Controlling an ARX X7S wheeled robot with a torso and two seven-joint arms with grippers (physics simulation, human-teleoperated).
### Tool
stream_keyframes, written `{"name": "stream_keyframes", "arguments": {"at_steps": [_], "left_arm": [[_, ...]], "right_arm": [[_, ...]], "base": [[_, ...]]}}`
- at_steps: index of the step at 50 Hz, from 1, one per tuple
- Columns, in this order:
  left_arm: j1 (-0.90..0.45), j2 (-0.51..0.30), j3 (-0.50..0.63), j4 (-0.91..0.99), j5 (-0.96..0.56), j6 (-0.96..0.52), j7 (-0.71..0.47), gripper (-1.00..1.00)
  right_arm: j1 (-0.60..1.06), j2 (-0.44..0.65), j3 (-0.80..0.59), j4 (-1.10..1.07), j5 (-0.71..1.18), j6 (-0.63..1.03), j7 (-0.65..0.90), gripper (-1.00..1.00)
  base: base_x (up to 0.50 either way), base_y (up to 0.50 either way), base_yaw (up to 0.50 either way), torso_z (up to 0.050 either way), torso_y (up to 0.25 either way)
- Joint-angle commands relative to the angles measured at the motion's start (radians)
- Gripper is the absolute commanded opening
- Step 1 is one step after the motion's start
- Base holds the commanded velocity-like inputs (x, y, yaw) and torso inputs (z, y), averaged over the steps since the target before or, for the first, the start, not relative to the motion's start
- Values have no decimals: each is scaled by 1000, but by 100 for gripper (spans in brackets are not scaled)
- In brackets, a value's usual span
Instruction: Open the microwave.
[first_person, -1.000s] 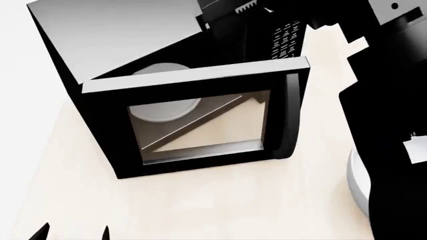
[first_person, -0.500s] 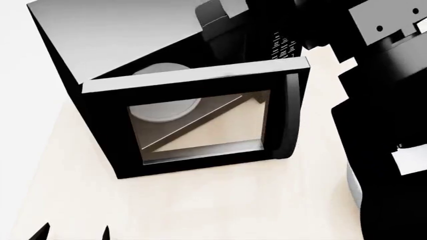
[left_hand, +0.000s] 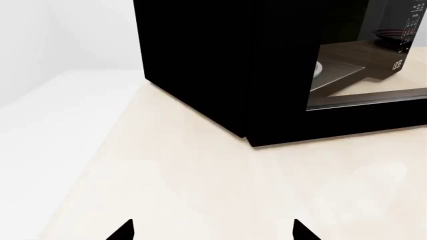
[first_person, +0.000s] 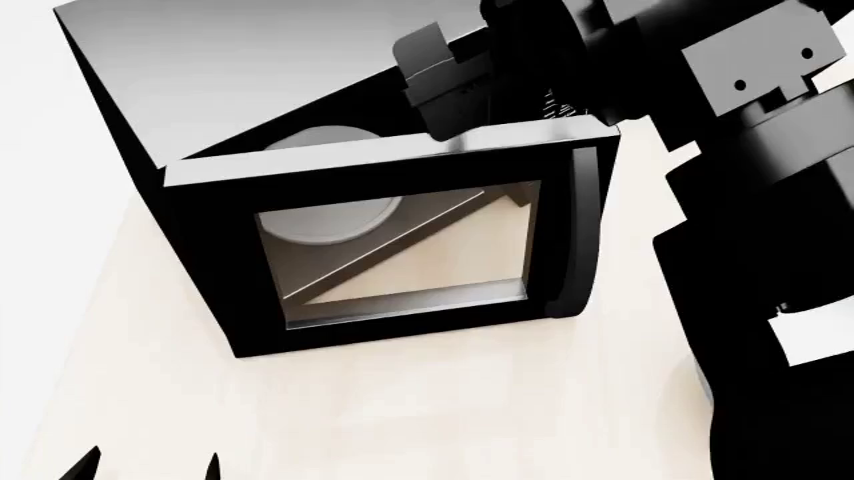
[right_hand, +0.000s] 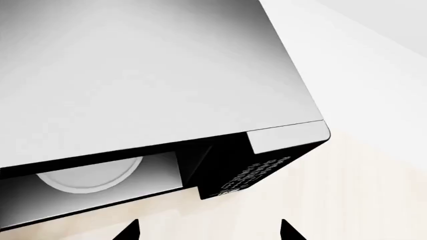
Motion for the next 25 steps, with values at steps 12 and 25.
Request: {"name": "stream_keyframes", "arguments": {"at_steps": [12, 25], "left_arm": [[-6, 1, 6, -16, -11, 2, 0, 100], [0, -4, 9, -6, -12, 1, -5, 100]], "right_arm": [[-39, 4, -6, 28, -2, -30, -3, 100], [-46, 4, -11, 46, -1, -43, -20, 100]], "base": [[0, 0, 0, -1, 0], [0, 0, 0, 0, 0]]}}
